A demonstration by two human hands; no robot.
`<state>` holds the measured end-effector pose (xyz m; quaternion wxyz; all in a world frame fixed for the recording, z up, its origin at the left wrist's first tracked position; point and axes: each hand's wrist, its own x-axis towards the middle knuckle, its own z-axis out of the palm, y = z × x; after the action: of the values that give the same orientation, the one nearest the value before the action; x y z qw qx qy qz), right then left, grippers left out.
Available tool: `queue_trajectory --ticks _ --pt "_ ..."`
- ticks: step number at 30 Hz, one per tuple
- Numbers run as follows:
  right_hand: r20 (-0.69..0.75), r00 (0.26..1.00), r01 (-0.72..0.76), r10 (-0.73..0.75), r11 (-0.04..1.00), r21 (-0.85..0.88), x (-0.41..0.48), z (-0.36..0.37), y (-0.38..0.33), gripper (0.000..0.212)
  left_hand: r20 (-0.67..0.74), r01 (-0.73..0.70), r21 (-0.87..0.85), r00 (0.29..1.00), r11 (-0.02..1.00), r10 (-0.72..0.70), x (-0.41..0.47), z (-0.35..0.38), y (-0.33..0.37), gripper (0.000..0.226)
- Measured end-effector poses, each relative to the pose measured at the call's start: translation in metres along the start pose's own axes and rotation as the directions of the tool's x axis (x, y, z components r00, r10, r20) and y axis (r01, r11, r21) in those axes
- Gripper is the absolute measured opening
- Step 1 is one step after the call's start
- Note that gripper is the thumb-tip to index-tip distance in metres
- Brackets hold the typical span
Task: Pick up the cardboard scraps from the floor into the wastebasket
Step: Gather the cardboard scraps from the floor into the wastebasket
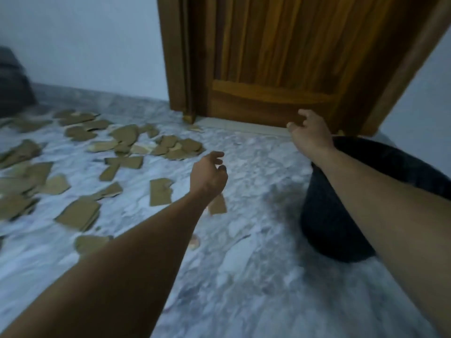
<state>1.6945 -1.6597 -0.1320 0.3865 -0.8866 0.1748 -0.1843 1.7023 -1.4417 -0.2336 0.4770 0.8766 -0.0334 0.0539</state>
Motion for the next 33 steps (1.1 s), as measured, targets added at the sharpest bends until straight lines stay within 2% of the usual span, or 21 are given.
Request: queue_trajectory --ticks 3,5,7,9,11,12,13,16,17,19,21,22,24,26,30,33 --pt "0.167 0.986 0.005 0.004 0.998 -0.057 -0.020 0.078 -0.006 0.058 -0.079 0.104 0.192 0.993 0.976 -0.090 -0.033 -0.041 -0.085 0.048" --pt "0.321 0.947 0.009 0.015 0.997 -0.073 -0.035 0.128 0.002 0.071 -0.138 0.181 0.390 0.981 0.903 -0.137 -0.063 -0.067 -0.137 0.068" --pt "0.495 0.867 0.000 0.056 0.994 -0.113 -0.051 0.173 0.015 0.094 -0.122 0.257 0.525 0.966 0.811 -0.228 -0.091 -0.091 -0.182 0.096" --pt "0.634 0.763 0.075 0.123 0.958 -0.276 -0.071 0.212 0.034 0.118 -0.032 0.280 0.616 0.943 0.736 -0.333 -0.117 -0.106 -0.221 0.118" --pt "0.730 0.665 0.192 0.159 0.908 -0.373 -0.095 0.249 0.057 0.128 -0.014 0.327 0.642 0.909 0.693 -0.416 -0.138 -0.113 -0.250 0.129" --pt "0.752 0.640 0.217 0.160 0.901 -0.376 -0.106 0.265 0.069 0.128 -0.023 0.348 0.639 0.900 0.686 -0.435 -0.146 -0.113 -0.259 0.131" --pt "0.750 0.643 0.233 0.156 0.892 -0.386 -0.115 0.278 0.080 0.124 -0.038 0.354 0.639 0.901 0.683 -0.431 -0.150 -0.111 -0.267 0.131" --pt "0.677 0.732 0.316 0.084 0.838 -0.446 -0.122 0.319 0.090 0.109 -0.100 0.344 0.669 0.920 0.659 -0.379 -0.144 -0.105 -0.277 0.123" --pt "0.677 0.735 0.347 0.045 0.832 -0.433 -0.121 0.331 0.085 0.108 -0.122 0.358 0.667 0.918 0.653 -0.378 -0.138 -0.104 -0.279 0.120" --pt "0.718 0.693 0.452 -0.062 0.813 -0.367 -0.126 0.352 0.073 0.108 -0.200 0.412 0.632 0.905 0.656 -0.376 -0.123 -0.107 -0.288 0.117" --pt "0.738 0.650 0.576 -0.181 0.751 -0.323 -0.135 0.371 0.065 0.109 -0.312 0.428 0.586 0.903 0.688 -0.296 -0.108 -0.112 -0.297 0.109" --pt "0.708 0.661 0.609 -0.250 0.730 -0.310 -0.137 0.380 0.061 0.107 -0.358 0.411 0.579 0.904 0.704 -0.233 -0.102 -0.113 -0.302 0.102" --pt "0.581 0.732 0.593 -0.356 0.752 -0.287 -0.134 0.397 0.051 0.100 -0.401 0.377 0.569 0.903 0.731 -0.153 -0.087 -0.118 -0.310 0.096" --pt "0.522 0.755 0.594 -0.398 0.753 -0.284 -0.123 0.413 0.039 0.093 -0.383 0.385 0.561 0.905 0.733 -0.183 -0.071 -0.127 -0.317 0.104" --pt "0.615 0.730 0.579 -0.296 0.746 -0.329 -0.099 0.443 0.015 0.086 -0.299 0.406 0.554 0.912 0.727 -0.281 -0.027 -0.153 -0.338 0.129" --pt "0.647 0.715 0.604 -0.265 0.700 -0.380 -0.082 0.468 0.001 0.084 -0.172 0.344 0.651 0.935 0.677 -0.309 0.009 -0.166 -0.352 0.126"
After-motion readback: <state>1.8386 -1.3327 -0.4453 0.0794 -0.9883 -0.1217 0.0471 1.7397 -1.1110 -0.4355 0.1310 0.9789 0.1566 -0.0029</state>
